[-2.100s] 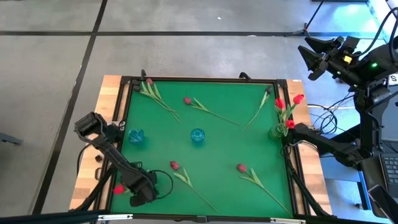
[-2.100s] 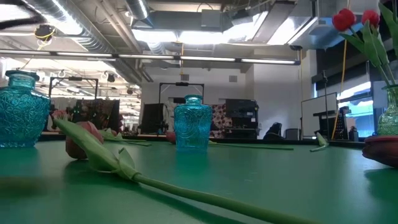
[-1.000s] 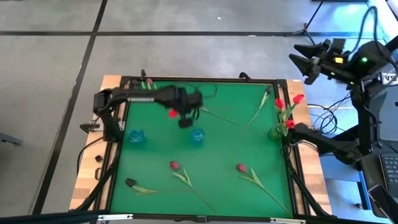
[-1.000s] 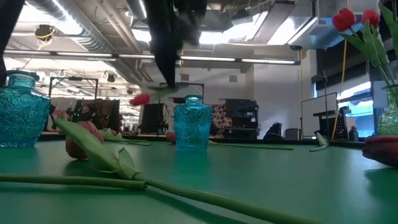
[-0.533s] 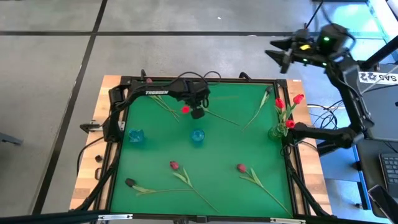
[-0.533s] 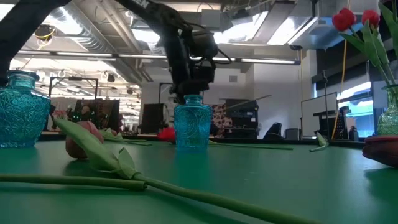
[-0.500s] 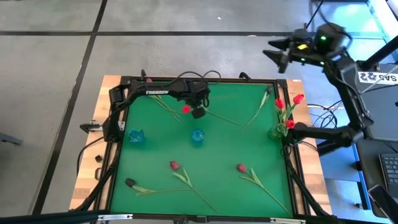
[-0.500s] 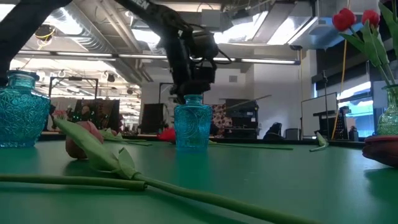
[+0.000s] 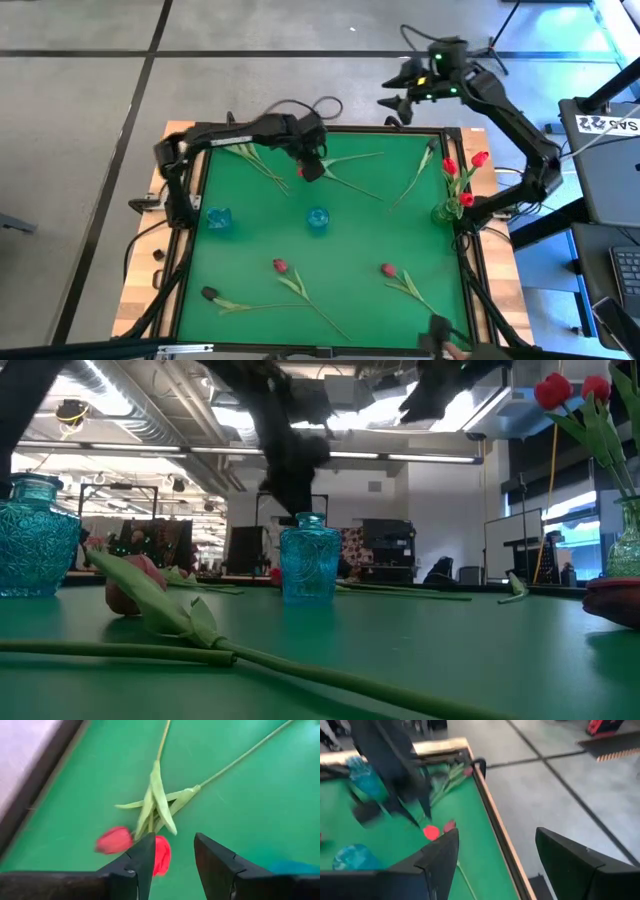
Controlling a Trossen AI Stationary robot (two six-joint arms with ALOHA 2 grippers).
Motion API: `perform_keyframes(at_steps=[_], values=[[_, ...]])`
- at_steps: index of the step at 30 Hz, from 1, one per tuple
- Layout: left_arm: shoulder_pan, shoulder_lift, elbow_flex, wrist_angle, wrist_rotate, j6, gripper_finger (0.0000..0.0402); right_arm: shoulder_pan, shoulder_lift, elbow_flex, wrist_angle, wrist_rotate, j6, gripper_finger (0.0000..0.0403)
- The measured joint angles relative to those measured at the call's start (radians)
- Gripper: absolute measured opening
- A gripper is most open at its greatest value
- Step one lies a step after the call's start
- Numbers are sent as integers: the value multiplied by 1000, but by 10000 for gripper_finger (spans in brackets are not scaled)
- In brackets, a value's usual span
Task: Sort flowers into vase by color
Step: Put the pink flower into the green flower vase
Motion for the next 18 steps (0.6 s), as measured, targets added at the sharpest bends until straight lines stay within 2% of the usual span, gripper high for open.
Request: perform_keyframes(at_steps=[5,8,18], values=[[12,-162,0,-18,-4,26,136,4,83,0,-1,21,5,264],[19,-249,0,-21,-7,28,136,1,109,0,-3,68,20,264],[22,-461,0,-11,-77,28,136,16,202,1,-130,103,-111,264]])
